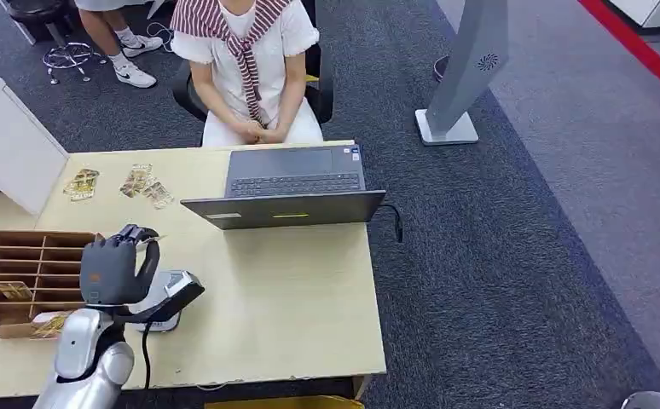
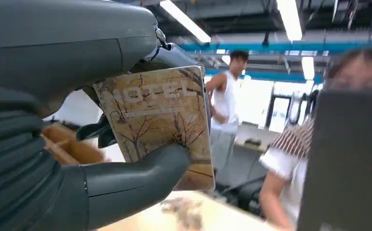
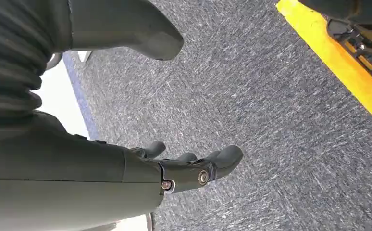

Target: Pass the card to the sensor for recognition and then transmit it.

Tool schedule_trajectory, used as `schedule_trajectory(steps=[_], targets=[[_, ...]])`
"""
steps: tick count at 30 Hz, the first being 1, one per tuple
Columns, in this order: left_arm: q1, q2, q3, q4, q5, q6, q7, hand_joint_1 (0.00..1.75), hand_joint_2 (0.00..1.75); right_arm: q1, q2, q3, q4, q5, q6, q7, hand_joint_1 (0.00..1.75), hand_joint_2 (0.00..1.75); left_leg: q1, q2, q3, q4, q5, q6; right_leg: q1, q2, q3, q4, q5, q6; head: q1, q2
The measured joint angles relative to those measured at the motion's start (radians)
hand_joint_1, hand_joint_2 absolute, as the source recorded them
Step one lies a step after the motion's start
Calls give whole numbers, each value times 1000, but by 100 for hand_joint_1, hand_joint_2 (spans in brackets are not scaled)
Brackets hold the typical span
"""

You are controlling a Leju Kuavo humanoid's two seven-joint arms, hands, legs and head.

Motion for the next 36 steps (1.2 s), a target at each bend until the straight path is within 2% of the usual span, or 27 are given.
schedule_trajectory(steps=[6,10,14,19,22,28,29,36], targets=[[-62,-3,0,-134,33,-18,9,175,175,-10,0,10,0,1,8,7,0,175,0,0,0,0,0,0,0,0,0,0,0,0,0,0],[-127,-3,0,-143,-4,-45,37,175,175,-18,0,21,0,11,21,9,0,175,0,0,0,0,1,0,0,0,0,0,0,0,0,0],[-270,-9,0,-28,-89,-49,79,175,175,-39,0,45,0,22,48,11,0,175,0,-1,0,1,2,-1,0,-1,0,0,2,0,0,0],[-447,-26,0,169,-121,-73,99,175,175,-59,0,69,0,34,64,21,0,175,0,-1,0,1,3,-1,0,0,0,0,4,0,0,0],[-521,-43,0,261,-135,-84,109,175,175,-65,2,74,0,35,65,28,0,175,0,-1,-1,1,3,-1,0,0,0,0,4,0,0,0],[-581,-67,0,361,-156,-96,128,175,175,-70,5,89,0,35,71,31,0,175,0,-1,-1,1,3,-1,0,0,0,0,3,0,0,0],[-586,-71,0,372,-156,-94,129,0,175,-70,5,91,0,35,72,32,0,175,0,-1,-1,1,3,-1,0,0,0,0,3,0,0,0],[-594,-78,0,427,-151,-29,129,0,175,-73,8,98,0,36,74,40,0,175,0,-1,-1,1,3,-1,0,0,0,0,3,0,0,0]])
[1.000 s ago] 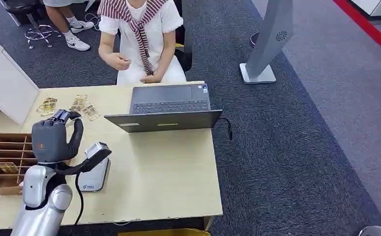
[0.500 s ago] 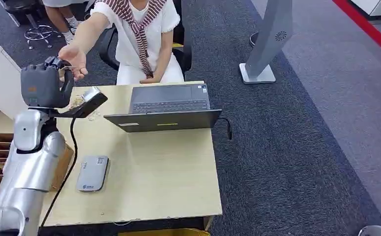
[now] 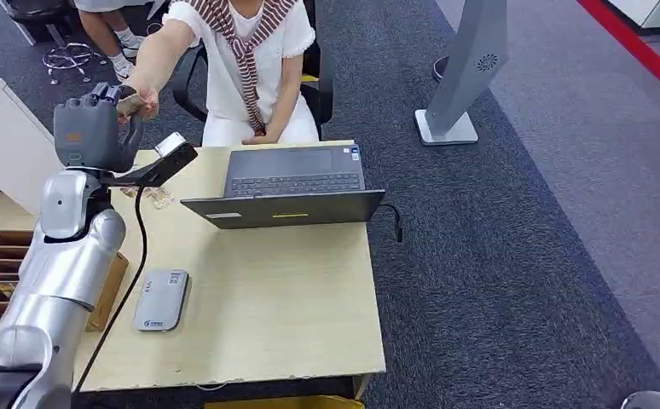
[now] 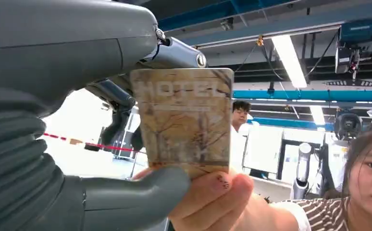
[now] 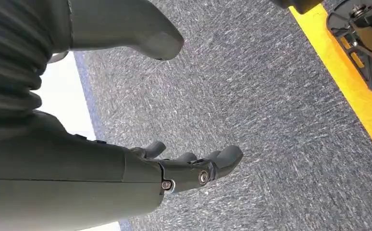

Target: Pass the card to the sensor for recognition and then transmit it.

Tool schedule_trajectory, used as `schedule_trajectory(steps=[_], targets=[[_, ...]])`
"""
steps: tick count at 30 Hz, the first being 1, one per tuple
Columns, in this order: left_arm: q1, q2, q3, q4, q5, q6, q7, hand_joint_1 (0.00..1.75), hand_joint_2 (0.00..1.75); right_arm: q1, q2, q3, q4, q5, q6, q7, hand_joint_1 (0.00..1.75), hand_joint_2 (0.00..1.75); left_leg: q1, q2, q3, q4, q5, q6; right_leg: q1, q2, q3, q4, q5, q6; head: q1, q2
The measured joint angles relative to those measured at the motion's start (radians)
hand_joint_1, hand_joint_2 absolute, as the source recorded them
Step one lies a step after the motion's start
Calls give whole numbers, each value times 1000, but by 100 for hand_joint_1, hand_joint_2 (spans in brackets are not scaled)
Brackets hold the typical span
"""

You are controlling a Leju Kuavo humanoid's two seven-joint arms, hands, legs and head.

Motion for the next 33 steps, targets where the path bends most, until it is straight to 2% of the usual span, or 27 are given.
schedule_trajectory(steps=[9,12,15,17,20,22,26,29,33], targets=[[0,-2,0,12,0,18,-1,0,175,0,0,0,0,0,1,0,0,175,0,0,0,0,0,0,0,0,0,0,0,0,0,0],[3,-1,0,29,23,56,-46,0,175,0,2,8,0,-2,0,0,0,175,0,0,-1,0,0,0,0,0,0,0,0,0,0,0],[84,21,0,-72,67,105,-119,0,175,8,2,9,0,-24,-17,0,0,175,1,2,0,-1,0,0,-1,1,0,0,0,0,0,0],[185,51,0,-198,98,135,-165,0,175,18,2,9,0,-38,-31,-2,0,175,0,4,1,-1,-2,0,-1,3,0,0,-1,0,0,0],[325,89,0,-356,111,151,-192,0,175,37,1,9,0,-42,-40,-6,0,175,0,1,0,-1,-2,0,0,2,-1,0,-3,1,0,0],[377,105,1,-413,114,153,-193,0,175,41,1,9,1,-42,-43,-6,0,175,1,0,-1,-1,-2,0,0,0,-1,0,-3,0,0,0],[488,144,19,-530,139,182,-241,0,175,47,1,8,1,-60,-56,-3,0,175,1,4,0,-2,-2,1,-1,3,0,0,-3,0,0,0],[637,177,72,-638,182,185,-301,0,175,68,0,-2,2,-77,-75,-10,0,175,1,6,1,-2,-3,0,-1,5,-1,0,-3,0,0,0],[738,198,126,-715,191,186,-315,0,175,79,-3,-8,3,-77,-79,-12,0,175,1,2,-1,-2,-3,0,0,2,-2,0,-4,0,0,0]])
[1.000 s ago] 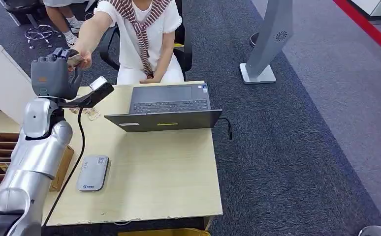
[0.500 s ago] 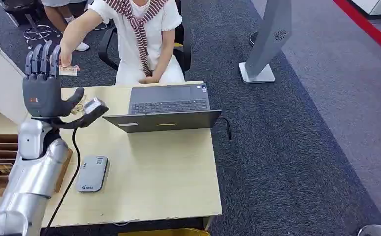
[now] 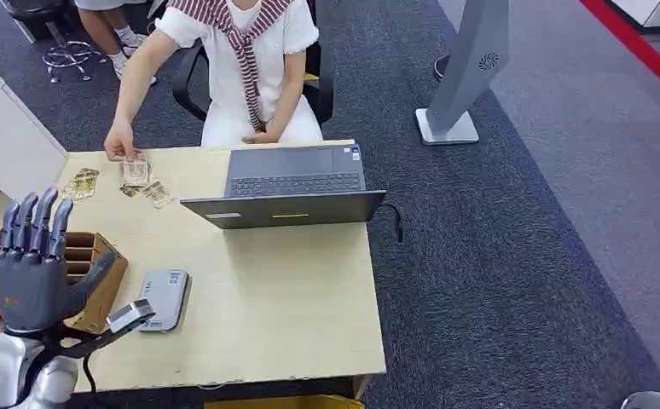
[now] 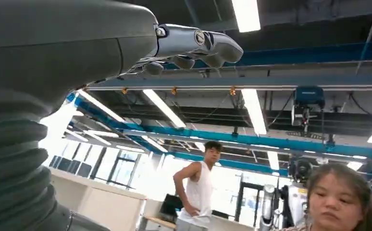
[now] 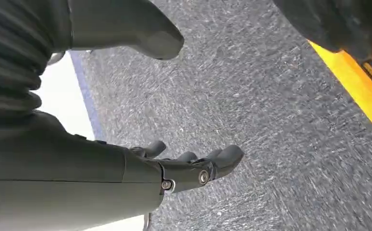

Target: Pass the card to the sensor for recognition and then transmit it.

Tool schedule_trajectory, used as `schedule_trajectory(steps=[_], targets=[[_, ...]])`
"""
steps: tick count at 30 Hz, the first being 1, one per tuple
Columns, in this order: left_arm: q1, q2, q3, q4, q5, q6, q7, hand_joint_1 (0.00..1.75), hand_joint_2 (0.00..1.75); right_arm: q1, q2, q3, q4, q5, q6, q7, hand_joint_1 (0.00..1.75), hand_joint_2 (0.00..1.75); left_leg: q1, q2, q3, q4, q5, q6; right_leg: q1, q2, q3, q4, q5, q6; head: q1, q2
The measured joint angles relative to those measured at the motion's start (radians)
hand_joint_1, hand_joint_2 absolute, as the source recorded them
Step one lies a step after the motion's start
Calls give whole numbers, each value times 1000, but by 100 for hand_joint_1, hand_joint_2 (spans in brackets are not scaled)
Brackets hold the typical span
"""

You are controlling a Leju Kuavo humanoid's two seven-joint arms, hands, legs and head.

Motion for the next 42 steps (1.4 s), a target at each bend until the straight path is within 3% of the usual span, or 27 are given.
schedule_trajectory(steps=[10,14,19,22,27,35,42], targets=[[54,18,31,-63,0,0,-3,0,175,1,0,-1,0,0,-1,-1,0,175,0,0,0,0,0,0,0,0,1,0,1,0,0,0],[107,17,60,-89,8,-3,-35,0,175,4,-1,-4,0,-10,-5,-3,0,175,0,1,0,0,0,0,0,1,1,0,1,0,0,0],[197,42,83,-93,-5,-67,-41,0,175,13,-6,-18,1,-18,-7,-5,0,175,0,-2,-1,0,-1,1,0,-2,0,0,-1,1,2,0],[255,67,86,-80,-42,-149,5,0,175,17,-9,-24,2,-18,-6,-7,0,175,0,0,0,0,-2,-1,0,0,0,0,-2,1,0,0],[262,116,86,-19,-71,-302,97,0,175,20,-15,-26,2,-13,-3,-10,0,175,0,-2,0,0,-2,-1,0,-2,0,0,-1,1,0,0],[239,132,85,46,-74,-341,108,0,175,19,-18,-26,2,-11,0,-11,0,175,0,-2,0,0,-1,0,0,-1,0,0,-1,1,0,0],[221,134,85,77,-64,-335,136,0,175,19,-19,-26,2,6,3,-11,0,175,0,-2,0,0,-2,0,0,-1,0,0,-1,1,0,0]])
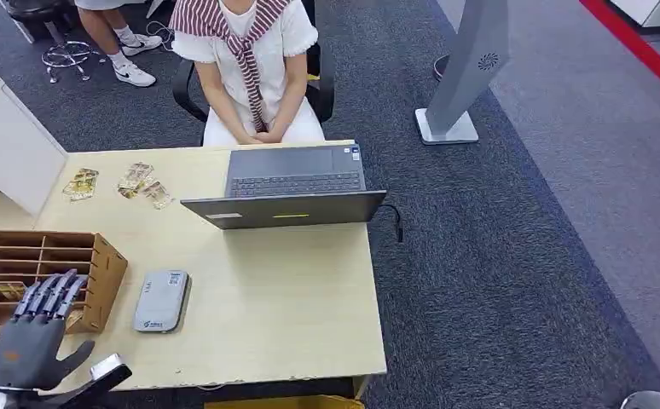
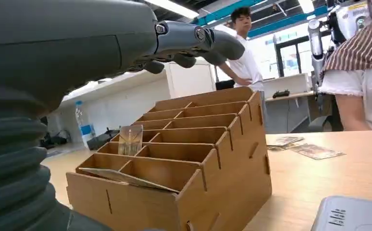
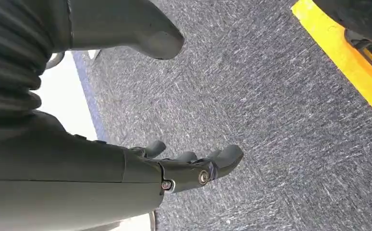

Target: Pass the card to the sensor for recognition and then transmit it.

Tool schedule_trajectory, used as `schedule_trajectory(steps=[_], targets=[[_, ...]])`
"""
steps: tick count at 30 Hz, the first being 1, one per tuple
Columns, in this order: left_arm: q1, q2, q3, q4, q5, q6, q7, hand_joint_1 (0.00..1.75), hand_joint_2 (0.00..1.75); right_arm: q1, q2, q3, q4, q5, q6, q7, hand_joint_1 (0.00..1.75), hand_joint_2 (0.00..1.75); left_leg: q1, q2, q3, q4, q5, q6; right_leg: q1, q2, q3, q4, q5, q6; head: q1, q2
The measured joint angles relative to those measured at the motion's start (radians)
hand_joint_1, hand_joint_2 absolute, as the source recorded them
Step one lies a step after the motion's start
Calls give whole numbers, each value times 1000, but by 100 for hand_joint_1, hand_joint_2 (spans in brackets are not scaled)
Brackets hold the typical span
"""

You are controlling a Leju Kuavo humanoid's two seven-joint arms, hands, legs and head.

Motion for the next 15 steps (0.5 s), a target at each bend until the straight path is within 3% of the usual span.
schedule_trajectory(steps=[15], targets=[[-25,-14,0,52,10,30,11,0,175,-1,-3,0,0,11,-1,-6,0,175,0,0,0,0,0,0,0,0,0,0,0,0,0,0]])
